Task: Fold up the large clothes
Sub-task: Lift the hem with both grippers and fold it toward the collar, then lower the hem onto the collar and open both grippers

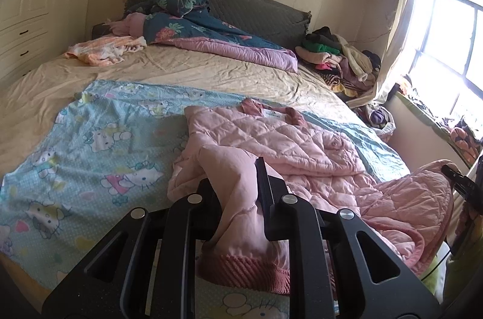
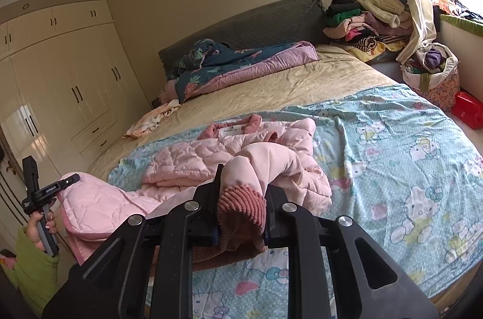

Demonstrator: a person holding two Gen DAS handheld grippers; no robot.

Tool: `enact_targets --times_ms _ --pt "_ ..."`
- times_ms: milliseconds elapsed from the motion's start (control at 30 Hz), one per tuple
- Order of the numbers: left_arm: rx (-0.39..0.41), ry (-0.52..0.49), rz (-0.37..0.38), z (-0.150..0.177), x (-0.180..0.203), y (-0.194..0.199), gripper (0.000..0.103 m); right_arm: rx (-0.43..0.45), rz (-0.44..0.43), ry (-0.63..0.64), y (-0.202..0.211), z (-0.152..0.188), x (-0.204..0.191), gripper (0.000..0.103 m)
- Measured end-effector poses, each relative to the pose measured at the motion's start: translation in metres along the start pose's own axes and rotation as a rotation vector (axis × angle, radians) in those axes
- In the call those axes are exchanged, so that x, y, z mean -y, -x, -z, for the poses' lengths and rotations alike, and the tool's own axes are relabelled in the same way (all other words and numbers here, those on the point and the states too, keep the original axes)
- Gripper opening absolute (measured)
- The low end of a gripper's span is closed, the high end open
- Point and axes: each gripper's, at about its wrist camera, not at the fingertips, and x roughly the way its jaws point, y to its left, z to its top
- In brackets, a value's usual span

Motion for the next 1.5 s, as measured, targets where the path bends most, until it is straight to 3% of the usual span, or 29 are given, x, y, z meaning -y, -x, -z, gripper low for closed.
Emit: enact_targets --times_ms 533,1033,1500 --pt "0.073 0.059 -0.013 -0.038 -0.005 -0.016 0.011 0.034 0.01 -0.061 -0.019 -0.038 0.011 0.018" --pt "0.071 0.077 -0.057 -0.073 -0.004 -0.045 0.011 0.0 -0.004 -0.178 -0.059 -0.082 0.034 0.018" --pt "0.063 0.047 -0.126 -0.091 -0.002 -0.08 0.012 -0.035 0.033 -0.253 -0.1 -0.108 0.051 0.018"
